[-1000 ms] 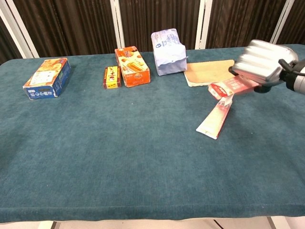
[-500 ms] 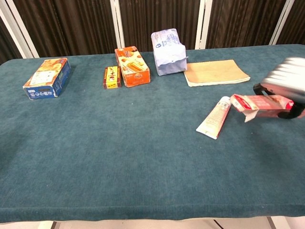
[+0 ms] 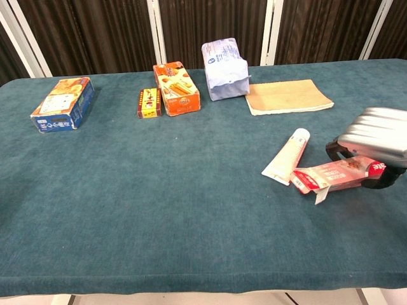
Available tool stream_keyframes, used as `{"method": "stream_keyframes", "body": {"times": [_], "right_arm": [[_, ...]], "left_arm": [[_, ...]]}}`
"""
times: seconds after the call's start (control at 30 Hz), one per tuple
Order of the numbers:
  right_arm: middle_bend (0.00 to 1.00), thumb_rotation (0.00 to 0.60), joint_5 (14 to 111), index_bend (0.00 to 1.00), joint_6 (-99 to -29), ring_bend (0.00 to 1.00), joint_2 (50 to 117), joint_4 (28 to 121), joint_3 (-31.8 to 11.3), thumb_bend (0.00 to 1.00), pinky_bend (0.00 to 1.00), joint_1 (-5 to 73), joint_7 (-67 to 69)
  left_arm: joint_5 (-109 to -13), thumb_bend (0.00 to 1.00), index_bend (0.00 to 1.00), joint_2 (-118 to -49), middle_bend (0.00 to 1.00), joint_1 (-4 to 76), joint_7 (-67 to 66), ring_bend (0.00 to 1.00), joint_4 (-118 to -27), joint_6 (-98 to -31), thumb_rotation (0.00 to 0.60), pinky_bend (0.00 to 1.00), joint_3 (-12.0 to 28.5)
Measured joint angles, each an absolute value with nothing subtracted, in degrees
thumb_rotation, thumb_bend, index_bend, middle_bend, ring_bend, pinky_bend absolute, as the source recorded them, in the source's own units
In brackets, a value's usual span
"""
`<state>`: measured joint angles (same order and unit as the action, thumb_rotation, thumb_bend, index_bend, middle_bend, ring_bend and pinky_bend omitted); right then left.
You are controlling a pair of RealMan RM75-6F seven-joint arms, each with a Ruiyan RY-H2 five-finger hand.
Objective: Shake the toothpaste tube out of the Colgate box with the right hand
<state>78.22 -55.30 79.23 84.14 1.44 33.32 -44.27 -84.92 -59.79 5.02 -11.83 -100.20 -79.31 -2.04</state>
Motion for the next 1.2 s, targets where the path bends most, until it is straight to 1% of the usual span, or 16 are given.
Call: {"method": "stream_keyframes", "body": {"times": [0.03,0.07,0.1,0.17,0.2,0.23,0.27,0.33,0.47,0.53,0.63,0.67,0.8,0.9,1.07,1.2], "right_arm": [[0.3,0.6,78.3,0.24,-55.3,0.23,79.3,84.1,1.5,0.18,0.45,33.3,-44.2],[0.23,0.6,78.5,0.18,-55.3,0.15,79.3,84.1,1.5,0.18,0.41,33.3,-43.9],[0.2,0.6,79.1,0.14,-55.4,0.12,79.3,84.0,1.6,0.18,0.39,33.3,-43.1],[0.11,0.6,80.4,0.05,-55.6,0.04,79.2,83.7,1.9,0.18,0.31,33.3,-40.5],[0.09,0.6,81.4,0.03,-55.7,0.02,79.2,83.4,2.0,0.17,0.28,33.4,-38.2],[0.06,0.6,82.1,0.0,-55.8,0.0,79.1,83.2,2.2,0.17,0.23,33.4,-36.3],[0.04,0.6,82.9,0.0,-55.9,0.0,79.0,83.0,2.3,0.16,0.19,33.4,-34.5],[0.02,0.6,84.5,0.0,-56.3,0.0,78.7,82.8,2.6,0.16,0.16,33.4,-30.2],[0.03,0.6,86.4,0.0,-58.3,0.0,77.2,83.9,2.6,0.16,0.13,32.9,-22.9],[0.07,0.6,86.6,0.0,-60.8,0.0,76.1,85.5,2.1,0.16,0.12,32.0,-20.3],[0.13,0.6,86.0,0.04,-65.5,0.0,74.4,88.4,1.3,0.16,0.11,29.7,-19.5],[0.13,0.6,85.5,0.05,-67.0,0.0,73.8,89.7,1.1,0.16,0.11,28.7,-19.5],[0.12,0.6,81.2,0.05,-73.9,0.0,70.3,97.9,0.7,0.16,0.12,22.8,-18.9],[0.1,0.6,79.8,0.03,-78.2,0.0,68.6,101.4,0.7,0.16,0.12,18.3,-17.0],[0.1,0.6,79.5,0.03,-81.4,0.0,68.0,98.1,0.9,0.16,0.12,14.8,-15.2],[0.1,0.6,79.5,0.03,-81.1,0.0,67.7,96.1,1.1,0.16,0.13,13.3,-14.6]], "left_arm": [[-85.1,0.36,0.3,-59.8,0.41,5.0,-11.8,0.4,-100.2,-79.3,0.6,0.47,-2.1],[-85.2,0.36,0.3,-59.8,0.41,5.1,-11.9,0.4,-100.2,-79.3,0.6,0.47,-2.1],[-85.2,0.36,0.3,-59.8,0.41,5.1,-11.9,0.4,-100.2,-79.3,0.6,0.47,-2.1],[-85.2,0.36,0.3,-59.8,0.41,5.1,-11.9,0.4,-100.2,-79.2,0.6,0.47,-2.1],[-85.2,0.36,0.3,-59.8,0.41,5.1,-12.0,0.4,-100.2,-79.2,0.6,0.47,-2.1],[-85.2,0.36,0.3,-59.8,0.41,5.1,-12.0,0.4,-100.2,-79.3,0.6,0.47,-2.1],[-85.2,0.36,0.3,-59.8,0.41,5.1,-12.1,0.4,-100.2,-79.3,0.6,0.47,-2.1],[-85.2,0.36,0.3,-59.9,0.41,5.0,-12.1,0.4,-100.2,-79.4,0.6,0.47,-2.1],[-85.2,0.36,0.3,-59.8,0.41,4.9,-12.1,0.4,-100.3,-79.6,0.6,0.47,-2.1],[-85.2,0.36,0.3,-59.8,0.41,4.9,-12.1,0.4,-100.2,-79.7,0.6,0.47,-2.1],[-85.2,0.36,0.3,-59.8,0.41,4.8,-12.2,0.4,-100.2,-80.1,0.6,0.47,-2.0],[-85.2,0.36,0.3,-59.8,0.41,4.7,-12.3,0.4,-100.2,-80.3,0.6,0.47,-2.0],[-85.9,0.36,0.3,-59.9,0.4,4.3,-12.3,0.4,-100.1,-81.5,0.6,0.47,-1.9],[-86.8,0.36,0.3,-60.3,0.4,4.0,-12.1,0.4,-99.5,-82.8,0.6,0.47,-1.8],[-87.3,0.36,0.3,-61.3,0.38,3.7,-12.6,0.38,-98.3,-84.0,0.6,0.47,-1.4],[-87.5,0.36,0.3,-61.4,0.38,3.6,-12.5,0.38,-98.1,-84.1,0.6,0.47,-1.4]]}}
